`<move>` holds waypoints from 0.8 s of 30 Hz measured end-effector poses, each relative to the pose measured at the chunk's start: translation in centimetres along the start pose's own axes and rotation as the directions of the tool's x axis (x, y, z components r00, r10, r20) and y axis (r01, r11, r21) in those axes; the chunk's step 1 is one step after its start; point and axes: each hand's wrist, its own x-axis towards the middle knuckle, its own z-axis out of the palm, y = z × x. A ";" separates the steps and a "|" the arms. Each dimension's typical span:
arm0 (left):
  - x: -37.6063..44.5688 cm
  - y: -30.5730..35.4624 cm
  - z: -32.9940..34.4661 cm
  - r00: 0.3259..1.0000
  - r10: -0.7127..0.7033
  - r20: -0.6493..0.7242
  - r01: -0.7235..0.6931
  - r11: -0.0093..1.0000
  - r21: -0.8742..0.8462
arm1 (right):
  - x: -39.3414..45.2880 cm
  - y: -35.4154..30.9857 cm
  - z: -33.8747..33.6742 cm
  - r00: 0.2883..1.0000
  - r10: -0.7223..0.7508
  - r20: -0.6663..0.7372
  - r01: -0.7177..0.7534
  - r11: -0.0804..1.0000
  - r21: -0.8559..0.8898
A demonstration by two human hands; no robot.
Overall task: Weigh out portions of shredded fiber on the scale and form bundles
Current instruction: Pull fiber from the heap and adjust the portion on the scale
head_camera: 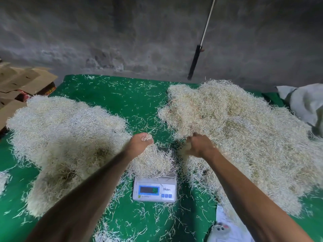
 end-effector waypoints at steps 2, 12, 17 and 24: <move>-0.1 0.2 0.0 0.999 -0.030 0.027 0.030 1.000 -0.005 | -1.0 1.6 1.9 0.996 0.040 0.086 -0.013 0.954 -0.299; 0.2 1.4 3.2 0.972 -0.235 -0.019 0.233 0.969 -0.081 | 0.5 5.5 1.1 0.985 -0.102 -0.136 0.015 0.847 -0.532; -0.2 2.2 4.2 0.990 -0.129 -0.057 0.111 0.962 -0.250 | 1.1 5.2 2.3 0.993 -0.090 -0.079 0.032 0.836 -0.548; -2.5 -0.3 4.4 0.923 0.141 -0.358 -0.188 0.977 -0.100 | -2.6 0.9 6.6 0.840 -0.256 -0.479 0.264 0.963 -0.050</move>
